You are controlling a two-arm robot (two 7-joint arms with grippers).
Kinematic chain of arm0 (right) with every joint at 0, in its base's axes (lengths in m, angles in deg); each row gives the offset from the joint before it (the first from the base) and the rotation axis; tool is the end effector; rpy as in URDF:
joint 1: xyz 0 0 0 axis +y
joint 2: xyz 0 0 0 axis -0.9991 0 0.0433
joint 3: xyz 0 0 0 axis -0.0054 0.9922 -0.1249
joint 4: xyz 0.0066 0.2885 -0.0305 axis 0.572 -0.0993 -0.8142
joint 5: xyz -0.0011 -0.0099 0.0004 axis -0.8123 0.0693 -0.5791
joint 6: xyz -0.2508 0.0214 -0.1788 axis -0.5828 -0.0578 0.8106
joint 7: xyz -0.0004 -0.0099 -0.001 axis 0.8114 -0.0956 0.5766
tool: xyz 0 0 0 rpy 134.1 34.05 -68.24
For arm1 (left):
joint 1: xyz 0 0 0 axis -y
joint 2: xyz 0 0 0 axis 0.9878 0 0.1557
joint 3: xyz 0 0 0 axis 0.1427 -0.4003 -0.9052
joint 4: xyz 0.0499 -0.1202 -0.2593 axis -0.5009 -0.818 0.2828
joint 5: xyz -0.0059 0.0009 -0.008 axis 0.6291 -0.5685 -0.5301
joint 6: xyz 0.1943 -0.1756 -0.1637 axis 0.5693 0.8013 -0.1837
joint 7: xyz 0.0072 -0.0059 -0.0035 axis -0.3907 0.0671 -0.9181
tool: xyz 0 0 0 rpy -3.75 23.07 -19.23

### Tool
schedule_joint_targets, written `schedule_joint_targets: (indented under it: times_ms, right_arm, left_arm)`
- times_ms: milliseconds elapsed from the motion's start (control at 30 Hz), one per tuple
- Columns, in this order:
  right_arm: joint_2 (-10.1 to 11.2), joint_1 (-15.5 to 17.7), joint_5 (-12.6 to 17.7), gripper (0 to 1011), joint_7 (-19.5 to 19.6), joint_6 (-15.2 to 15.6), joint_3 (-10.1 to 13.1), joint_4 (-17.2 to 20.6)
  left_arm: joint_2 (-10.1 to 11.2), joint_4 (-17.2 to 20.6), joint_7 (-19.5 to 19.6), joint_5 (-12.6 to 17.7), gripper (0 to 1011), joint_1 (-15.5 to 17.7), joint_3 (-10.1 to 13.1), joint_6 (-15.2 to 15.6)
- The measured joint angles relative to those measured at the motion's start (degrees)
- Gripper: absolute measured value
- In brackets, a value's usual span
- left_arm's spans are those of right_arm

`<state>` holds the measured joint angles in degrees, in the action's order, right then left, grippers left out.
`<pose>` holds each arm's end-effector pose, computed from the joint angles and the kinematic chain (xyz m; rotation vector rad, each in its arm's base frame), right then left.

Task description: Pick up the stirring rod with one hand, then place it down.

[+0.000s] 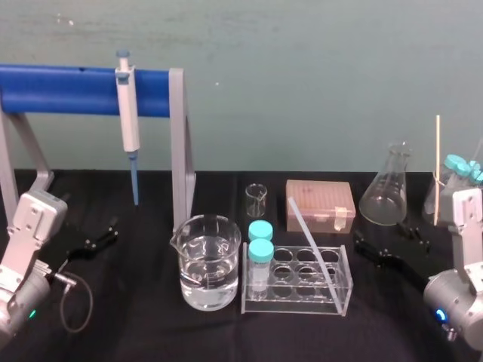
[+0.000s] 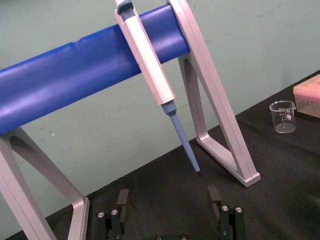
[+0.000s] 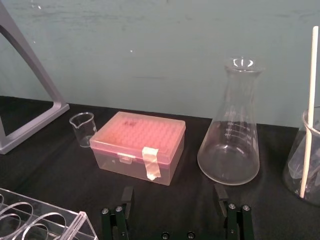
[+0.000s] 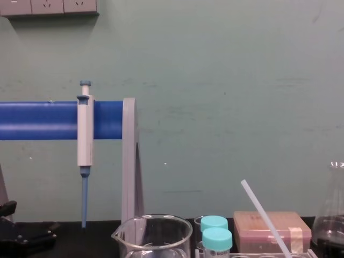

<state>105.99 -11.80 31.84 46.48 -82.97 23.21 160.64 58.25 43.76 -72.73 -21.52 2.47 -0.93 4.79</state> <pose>0.3656 -0.0698 -0.3082 -0.1850 0.1309 -1.2880 0.3581 0.0827 -0.3022 0.3045 -0.2850 1.2480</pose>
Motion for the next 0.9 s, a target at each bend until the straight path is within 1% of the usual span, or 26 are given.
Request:
schedule_joint_targets:
  times_ms: [900]
  right_arm:
    - [0.27,0.19,0.1,1002,0.0,-0.98,0.15,0.58]
  left_arm:
    - [0.0,0.0,0.0,0.0,1000,0.0,0.0,0.0]
